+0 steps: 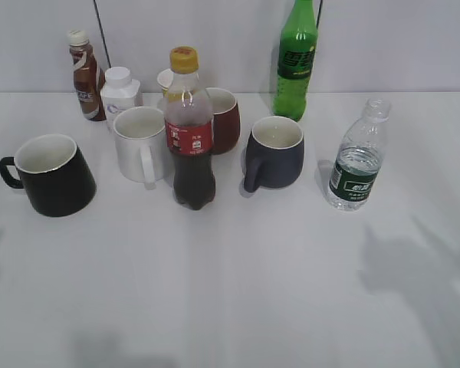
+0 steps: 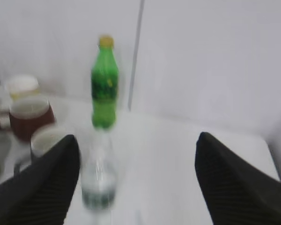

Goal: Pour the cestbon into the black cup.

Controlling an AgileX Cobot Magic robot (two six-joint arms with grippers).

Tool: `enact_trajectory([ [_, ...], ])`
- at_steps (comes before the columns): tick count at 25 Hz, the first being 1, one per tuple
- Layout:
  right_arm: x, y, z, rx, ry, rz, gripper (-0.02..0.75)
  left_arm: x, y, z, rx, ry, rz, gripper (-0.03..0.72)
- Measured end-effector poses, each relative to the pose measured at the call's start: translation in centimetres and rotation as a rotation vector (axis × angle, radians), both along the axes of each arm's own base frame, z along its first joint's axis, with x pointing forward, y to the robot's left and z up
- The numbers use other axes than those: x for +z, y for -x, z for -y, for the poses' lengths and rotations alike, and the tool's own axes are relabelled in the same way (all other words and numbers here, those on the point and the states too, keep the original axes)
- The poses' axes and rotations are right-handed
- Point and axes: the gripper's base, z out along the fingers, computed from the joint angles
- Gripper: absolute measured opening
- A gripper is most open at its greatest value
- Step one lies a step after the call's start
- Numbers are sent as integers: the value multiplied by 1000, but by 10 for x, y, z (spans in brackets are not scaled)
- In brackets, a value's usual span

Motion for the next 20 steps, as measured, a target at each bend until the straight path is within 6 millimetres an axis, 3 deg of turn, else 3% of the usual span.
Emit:
enact_trajectory([
  [2,-4,29,10,-36,10,-89,592,7,25,-1,-23,0,-17,448],
  [5,-16,71,24,-78,14,-231,592,2,62,-4,-57,-20,-93,451],
  [9,-32,105,34,-106,47,-363,592,-5,98,-12,-54,-83,-110,449],
  [14,-46,110,35,-92,84,-401,592,-28,111,-19,5,-112,-135,449],
  [20,-48,108,34,-83,93,-405,592,-31,113,-20,12,-105,-119,415],
])
